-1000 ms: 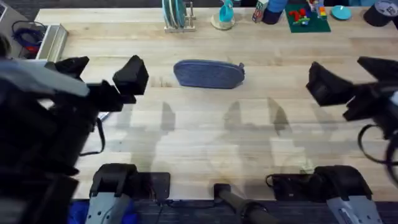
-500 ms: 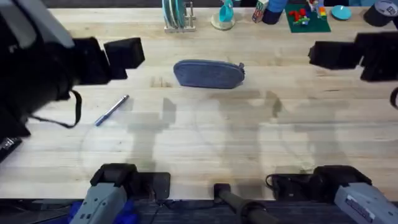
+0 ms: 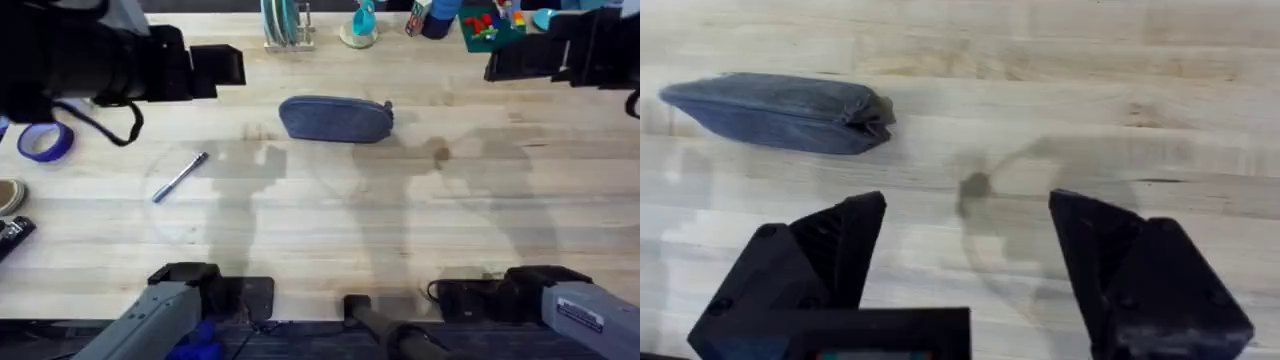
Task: Unzip the bag, pick up the pens from the table one at a time and place them inside, then zip the bag closed.
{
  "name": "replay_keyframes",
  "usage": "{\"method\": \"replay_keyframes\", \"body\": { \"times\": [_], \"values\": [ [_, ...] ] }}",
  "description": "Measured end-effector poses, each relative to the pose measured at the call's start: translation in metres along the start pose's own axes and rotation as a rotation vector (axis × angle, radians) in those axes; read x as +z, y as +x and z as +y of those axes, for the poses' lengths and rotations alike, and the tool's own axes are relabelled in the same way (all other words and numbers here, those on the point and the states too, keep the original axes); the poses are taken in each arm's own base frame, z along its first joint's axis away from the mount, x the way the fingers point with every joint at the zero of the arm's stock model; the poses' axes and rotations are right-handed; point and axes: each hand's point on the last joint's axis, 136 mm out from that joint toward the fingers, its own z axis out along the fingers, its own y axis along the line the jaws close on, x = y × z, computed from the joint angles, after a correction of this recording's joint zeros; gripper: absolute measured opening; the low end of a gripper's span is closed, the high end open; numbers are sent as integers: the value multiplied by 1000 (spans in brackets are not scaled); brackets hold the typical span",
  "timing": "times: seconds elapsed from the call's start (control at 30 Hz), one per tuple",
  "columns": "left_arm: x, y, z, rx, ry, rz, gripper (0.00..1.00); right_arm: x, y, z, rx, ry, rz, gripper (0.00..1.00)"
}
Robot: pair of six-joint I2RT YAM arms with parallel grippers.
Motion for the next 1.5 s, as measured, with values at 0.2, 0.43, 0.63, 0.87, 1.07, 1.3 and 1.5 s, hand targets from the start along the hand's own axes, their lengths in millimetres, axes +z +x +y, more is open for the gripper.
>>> {"method": "replay_keyframes", "body": {
  "times": [0.2,0.43,0.63,0.87,1.07,1.3,1.5],
  "values": [
    [12,-5,0,0,1,9,993,1,0,0,1,0,6,997],
    [12,-10,2,1,-9,-10,993,1,1,0,1,0,7,997],
    [12,-14,2,25,-12,-27,993,1,1,0,1,0,7,996],
    [12,-19,1,115,-12,-49,993,1,1,0,1,0,7,996],
    [11,-18,11,138,-70,-40,995,1,1,0,1,0,7,997],
    [11,-14,19,141,-114,-21,993,1,1,0,1,0,9,997],
    [10,-21,22,140,-131,-49,993,0,1,0,1,0,9,995]
  ]
}}
